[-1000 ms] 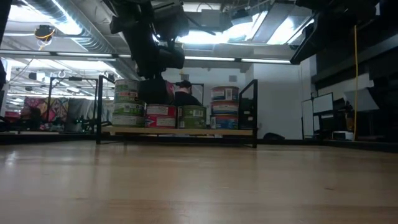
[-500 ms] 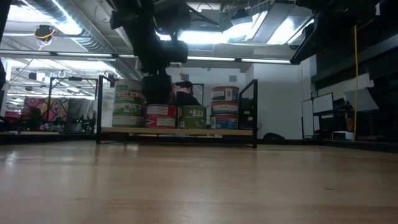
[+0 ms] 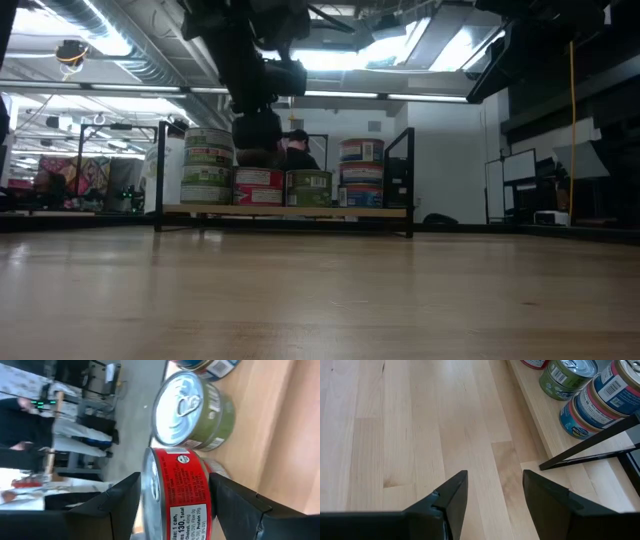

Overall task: Stack canned seafood by type on shelf
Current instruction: Stack the red tuna can on top of the red tuna can on the shelf

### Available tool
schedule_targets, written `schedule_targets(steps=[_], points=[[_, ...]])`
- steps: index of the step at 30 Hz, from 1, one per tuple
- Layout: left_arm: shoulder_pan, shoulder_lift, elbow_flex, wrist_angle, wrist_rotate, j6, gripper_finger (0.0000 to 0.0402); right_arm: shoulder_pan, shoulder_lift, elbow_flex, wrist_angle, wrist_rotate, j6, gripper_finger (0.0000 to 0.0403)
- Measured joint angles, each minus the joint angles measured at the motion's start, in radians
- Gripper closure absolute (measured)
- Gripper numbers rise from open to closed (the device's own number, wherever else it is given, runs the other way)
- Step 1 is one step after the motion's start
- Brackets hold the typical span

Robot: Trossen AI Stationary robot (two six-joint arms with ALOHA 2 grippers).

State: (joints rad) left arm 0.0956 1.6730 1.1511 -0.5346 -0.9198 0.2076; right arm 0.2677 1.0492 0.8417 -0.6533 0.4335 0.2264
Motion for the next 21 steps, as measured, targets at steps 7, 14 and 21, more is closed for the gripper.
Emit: schedule_targets(steps=[7,14,21], points=[[0.036,0.000,0.000,0.001,0.054,0.001,0.0170,0.000,0.000,0.000,0.000,0.000,0.000,0.0212],[0.090,0.000,0.000,0.001,0.089,0.001,0.0170,0.000,0.000,0.000,0.000,0.000,0.000,0.0212],[0.095,0.000,0.000,0.007,0.130,0.001,0.0170,0.000,0.000,0.000,0.000,0.000,0.000,0.0212]])
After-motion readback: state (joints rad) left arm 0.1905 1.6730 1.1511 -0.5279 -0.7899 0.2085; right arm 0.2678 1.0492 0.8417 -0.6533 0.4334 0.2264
